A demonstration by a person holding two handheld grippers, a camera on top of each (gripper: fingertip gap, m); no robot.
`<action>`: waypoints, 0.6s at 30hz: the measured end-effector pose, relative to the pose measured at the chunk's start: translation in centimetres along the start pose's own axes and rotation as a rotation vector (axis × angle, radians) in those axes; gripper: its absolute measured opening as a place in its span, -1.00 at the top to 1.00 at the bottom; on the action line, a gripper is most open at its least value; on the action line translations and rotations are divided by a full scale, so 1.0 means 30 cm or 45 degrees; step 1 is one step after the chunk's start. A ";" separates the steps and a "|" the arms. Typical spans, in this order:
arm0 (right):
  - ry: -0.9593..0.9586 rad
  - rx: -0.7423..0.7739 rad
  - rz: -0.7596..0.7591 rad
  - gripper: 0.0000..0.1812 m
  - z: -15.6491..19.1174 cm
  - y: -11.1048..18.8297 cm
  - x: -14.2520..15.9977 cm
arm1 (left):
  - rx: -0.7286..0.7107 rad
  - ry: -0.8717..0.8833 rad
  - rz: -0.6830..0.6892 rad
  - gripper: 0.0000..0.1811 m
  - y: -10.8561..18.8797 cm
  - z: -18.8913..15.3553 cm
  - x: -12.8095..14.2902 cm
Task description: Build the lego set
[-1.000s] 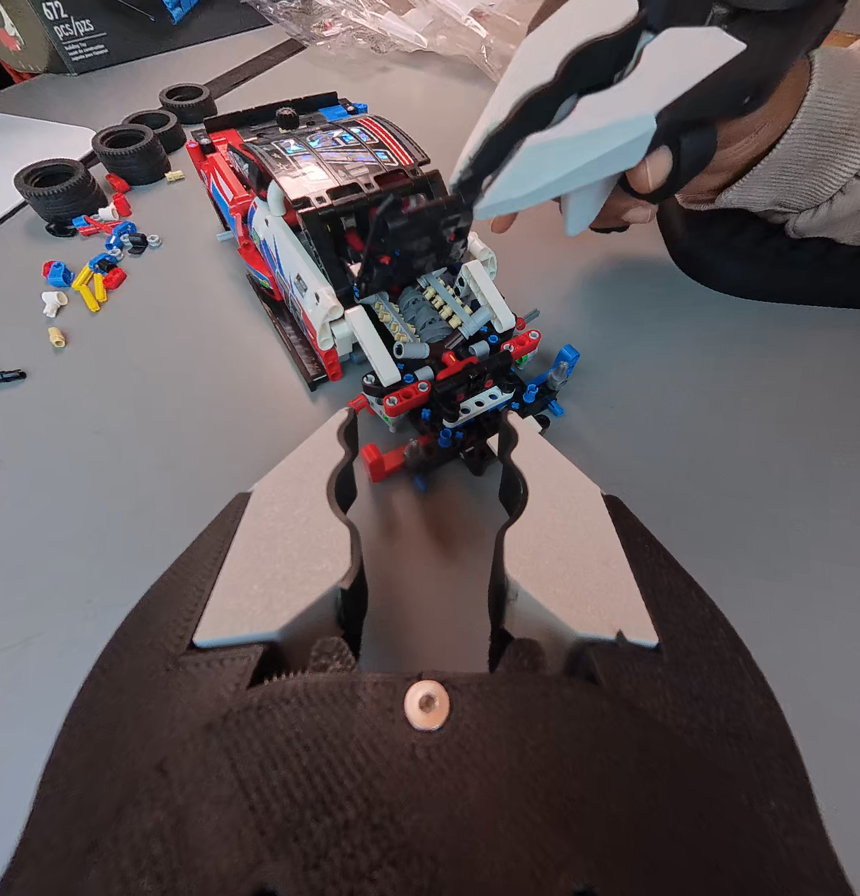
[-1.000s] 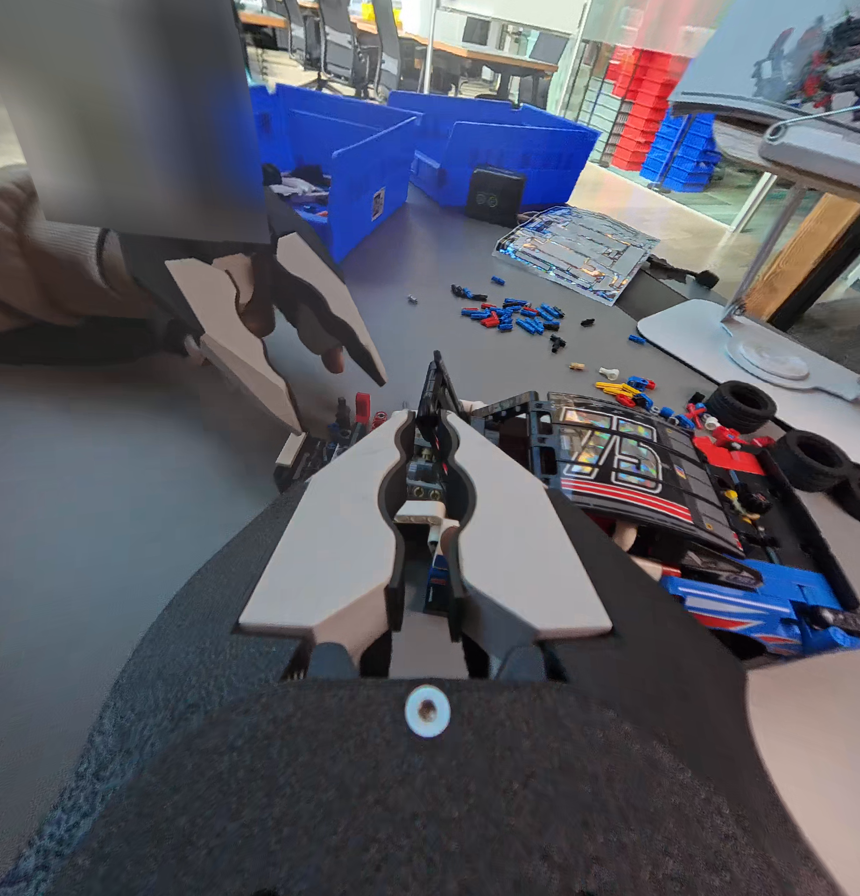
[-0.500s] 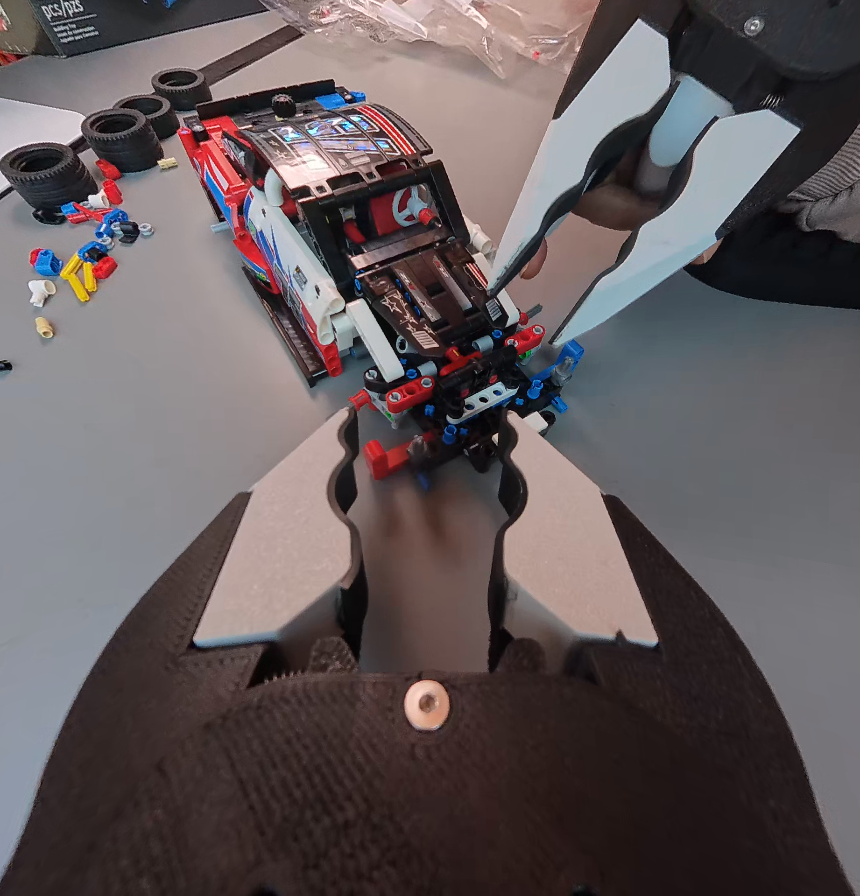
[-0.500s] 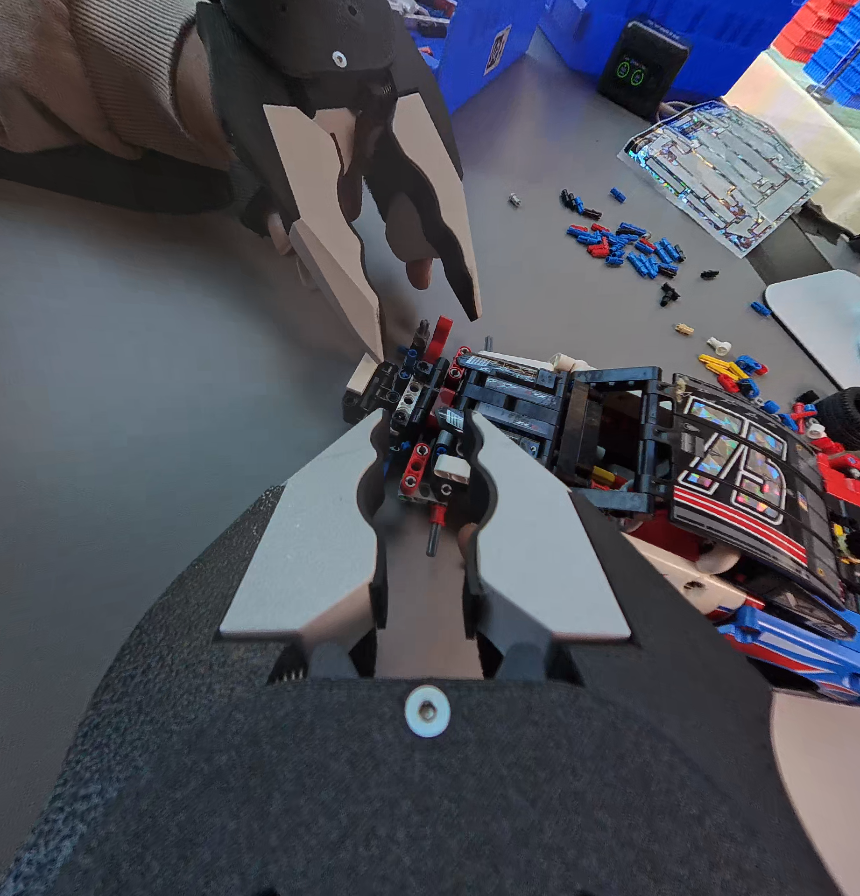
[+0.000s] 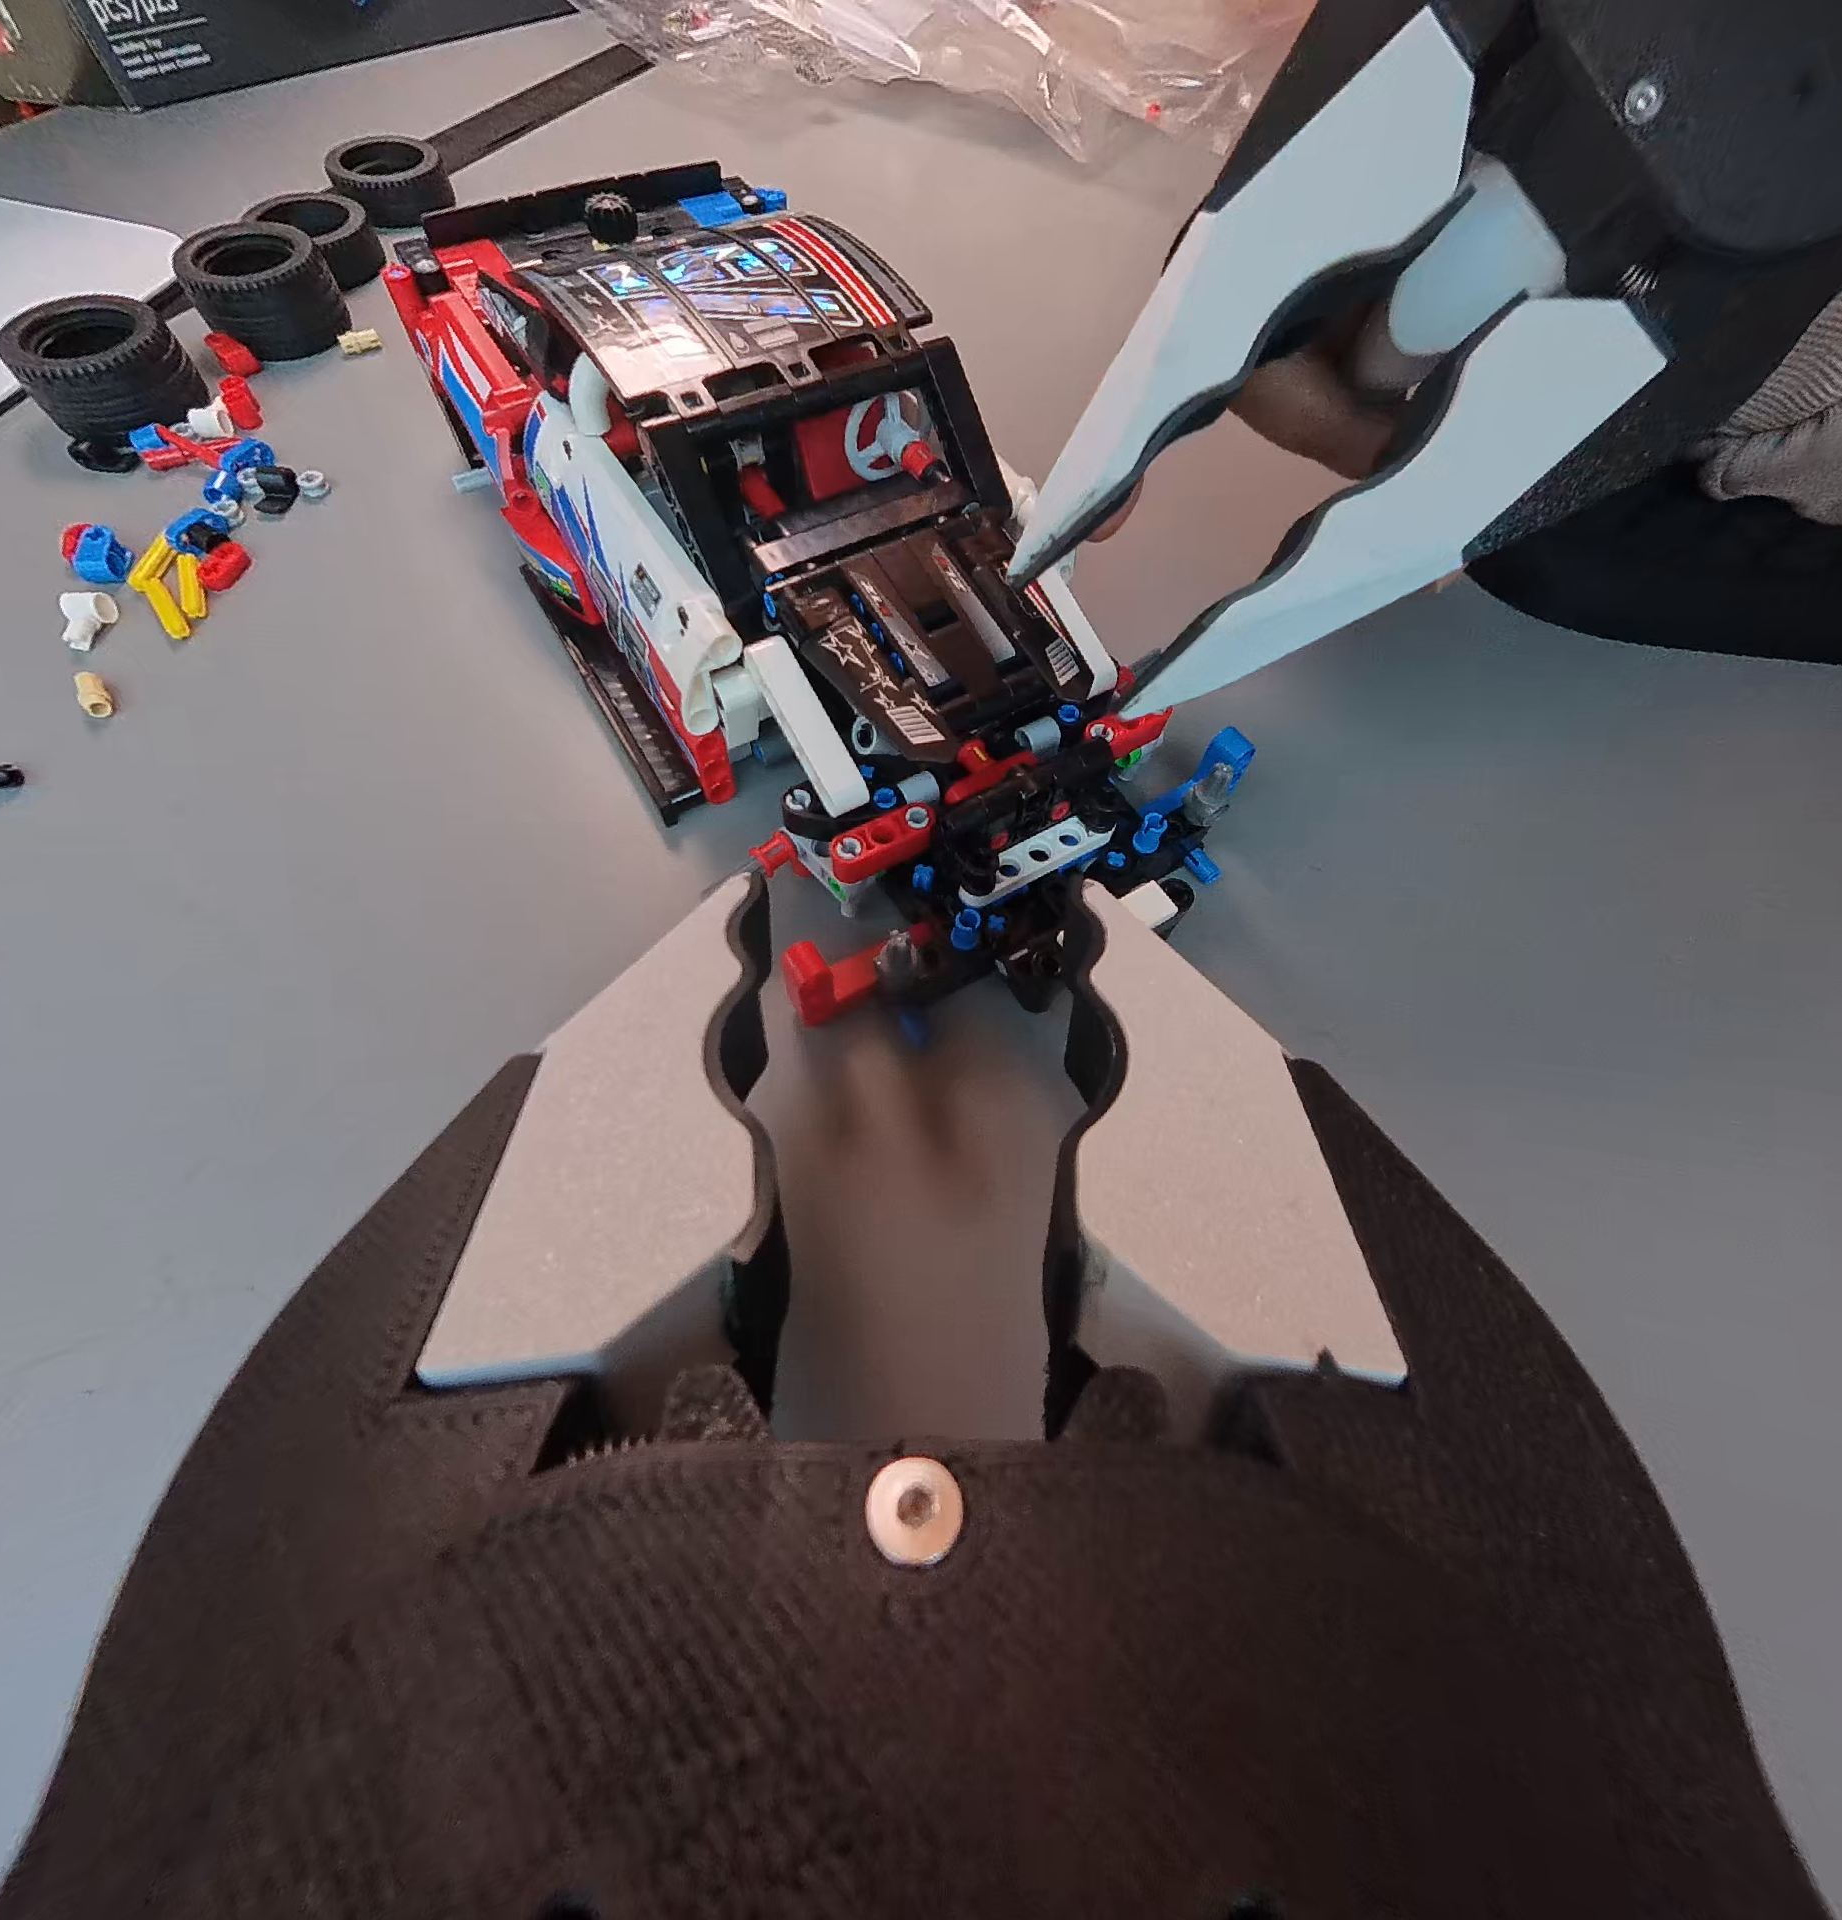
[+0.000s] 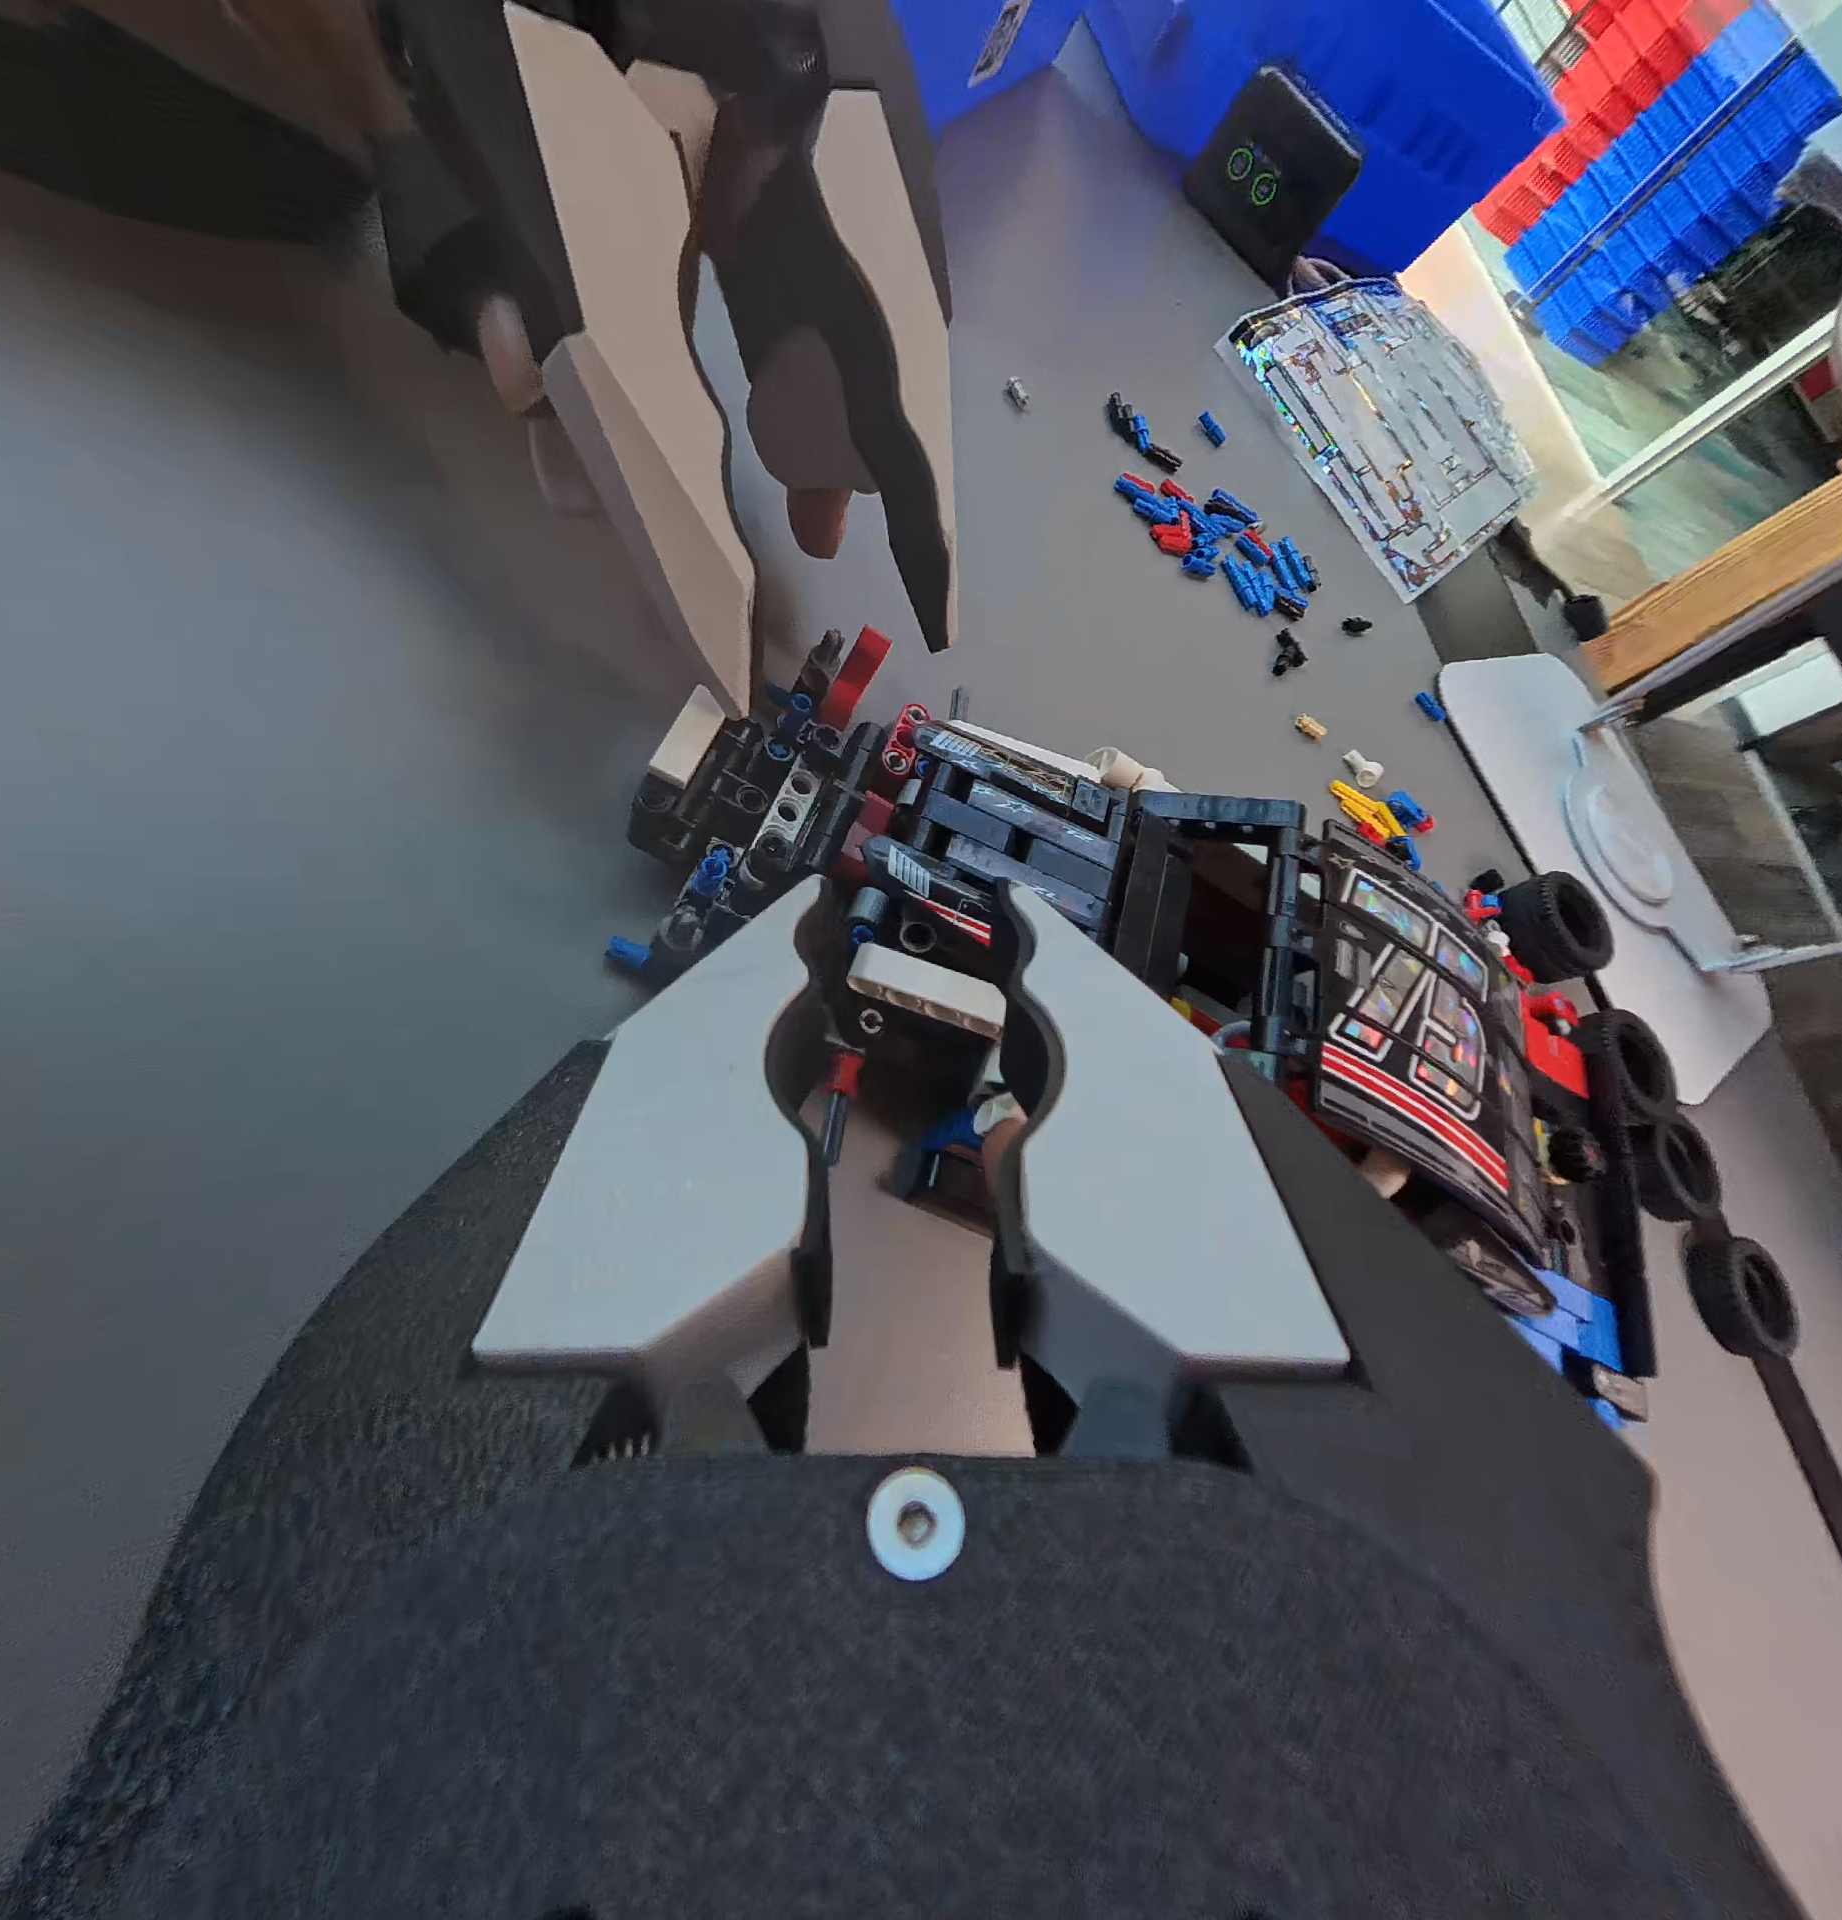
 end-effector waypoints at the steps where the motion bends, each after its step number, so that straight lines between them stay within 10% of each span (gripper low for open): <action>1: 0.053 0.040 0.021 0.74 0.006 -0.009 0.000 | 0.000 0.000 -0.001 0.39 0.000 0.000 0.000; 18: 0.014 0.109 -0.048 0.91 -0.010 0.008 -0.006 | 0.005 -0.003 0.002 0.39 0.000 -0.002 0.000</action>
Point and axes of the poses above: each gripper's, where its closed fingertips meet, y back along the fingers, x out of its underside, z = x × y across the jaws, the point moved 9 cm from there along y, back along the fingers, and after that the axes turned 1 degree about -y, right-handed, at the moved point
